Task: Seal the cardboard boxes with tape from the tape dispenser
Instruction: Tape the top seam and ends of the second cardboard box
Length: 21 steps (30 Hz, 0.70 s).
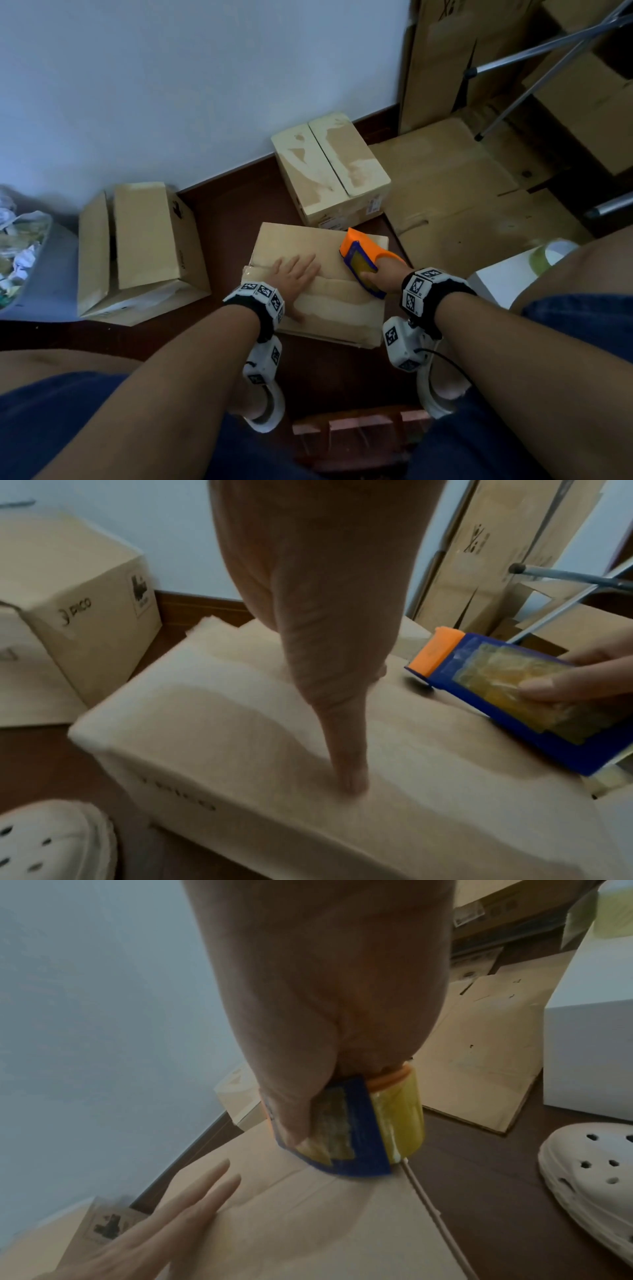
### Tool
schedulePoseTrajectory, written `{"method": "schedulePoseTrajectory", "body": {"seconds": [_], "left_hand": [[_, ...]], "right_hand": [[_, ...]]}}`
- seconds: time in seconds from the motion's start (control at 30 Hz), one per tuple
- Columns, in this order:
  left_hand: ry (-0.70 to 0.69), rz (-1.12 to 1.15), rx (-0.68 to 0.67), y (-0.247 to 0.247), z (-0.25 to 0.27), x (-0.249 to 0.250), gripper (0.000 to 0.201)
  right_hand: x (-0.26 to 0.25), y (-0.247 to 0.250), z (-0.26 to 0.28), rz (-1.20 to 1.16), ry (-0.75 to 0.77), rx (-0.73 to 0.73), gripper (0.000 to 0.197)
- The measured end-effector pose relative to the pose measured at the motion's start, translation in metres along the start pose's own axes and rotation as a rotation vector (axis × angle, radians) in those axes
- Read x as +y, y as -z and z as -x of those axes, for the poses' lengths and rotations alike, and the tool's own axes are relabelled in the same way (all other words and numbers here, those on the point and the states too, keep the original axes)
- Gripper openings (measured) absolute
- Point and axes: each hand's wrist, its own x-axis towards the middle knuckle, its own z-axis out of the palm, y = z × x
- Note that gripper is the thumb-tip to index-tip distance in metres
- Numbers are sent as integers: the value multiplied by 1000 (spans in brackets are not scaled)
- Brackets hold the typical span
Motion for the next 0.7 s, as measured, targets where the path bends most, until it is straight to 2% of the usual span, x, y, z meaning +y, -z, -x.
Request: {"method": "schedulePoseTrajectory", "body": {"seconds": [0.1,0.17,0.23,0.33,0.4,0.53,0.63,0.7], "left_hand": [[62,84,127,2,-7,17,103],[61,117,189,2,-12,26,93],[-9,106,158,1,-16,30,84],[-100,154,36,3,-15,24,73],[-140,143,-51,0,-14,17,81],[-154,-44,-116,-14,-9,13,130],[-137,-70,-145,-17,-13,17,140],[-132,-75,-133,-15,-15,18,140]], "right_hand": [[3,2,-1,37,-45,-65,35],[3,2,-3,56,-60,-74,38],[2,2,-4,55,-57,-71,32],[-1,1,-4,38,-63,-56,26],[-1,-1,-5,25,-69,-55,28],[-1,-2,-4,23,-37,-37,29],[-3,2,0,59,37,16,22],[-4,5,-5,102,56,83,26]]}}
